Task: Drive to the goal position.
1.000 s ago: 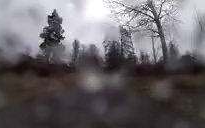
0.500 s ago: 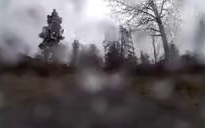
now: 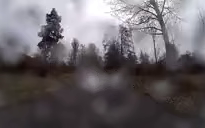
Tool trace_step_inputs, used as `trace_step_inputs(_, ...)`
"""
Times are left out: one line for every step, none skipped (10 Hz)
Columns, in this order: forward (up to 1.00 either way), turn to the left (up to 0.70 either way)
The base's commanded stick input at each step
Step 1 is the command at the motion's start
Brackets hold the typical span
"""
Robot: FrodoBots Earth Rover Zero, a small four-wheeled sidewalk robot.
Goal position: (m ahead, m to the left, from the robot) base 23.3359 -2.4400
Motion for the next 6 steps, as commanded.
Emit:
trace_step_inputs(0.7, 0.0)
trace_step_inputs(0.7, 0.0)
trace_step_inputs(0.7, 0.0)
trace_step_inputs(0.7, 0.0)
trace_step_inputs(0.7, 0.0)
trace_step_inputs(0.7, 0.0)
